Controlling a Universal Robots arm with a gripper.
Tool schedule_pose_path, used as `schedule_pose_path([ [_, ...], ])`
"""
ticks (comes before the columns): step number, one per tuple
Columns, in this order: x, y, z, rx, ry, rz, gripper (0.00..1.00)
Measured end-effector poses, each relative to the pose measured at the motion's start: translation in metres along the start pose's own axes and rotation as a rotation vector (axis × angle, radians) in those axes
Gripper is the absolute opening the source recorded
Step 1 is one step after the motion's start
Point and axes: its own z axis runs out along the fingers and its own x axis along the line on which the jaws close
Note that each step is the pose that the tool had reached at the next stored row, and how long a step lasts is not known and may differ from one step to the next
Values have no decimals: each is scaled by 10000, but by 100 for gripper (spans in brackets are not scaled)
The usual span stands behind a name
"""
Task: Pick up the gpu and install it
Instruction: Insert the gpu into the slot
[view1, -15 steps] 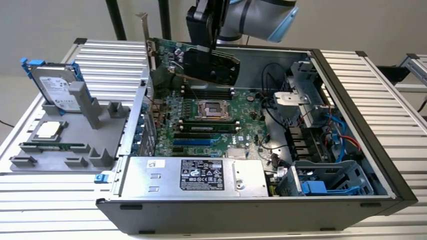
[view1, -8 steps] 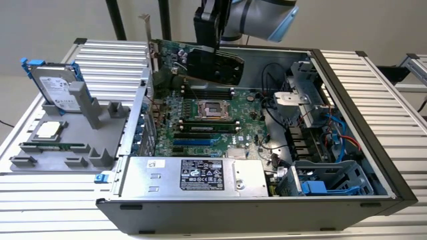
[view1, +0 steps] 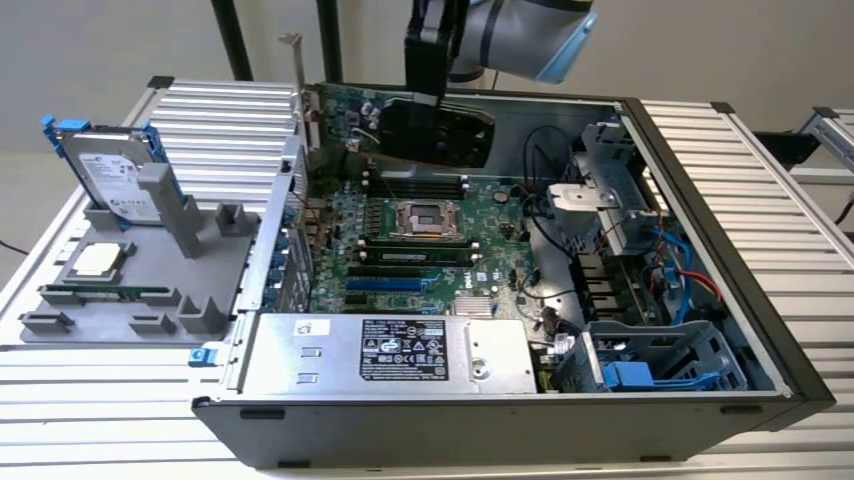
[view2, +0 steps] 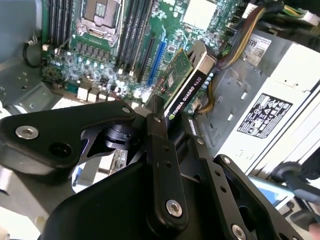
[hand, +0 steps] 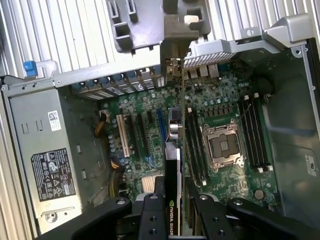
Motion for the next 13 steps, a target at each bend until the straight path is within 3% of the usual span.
schedule_pose_path([
  [13, -7, -36, 1, 23, 87, -1912, 0],
])
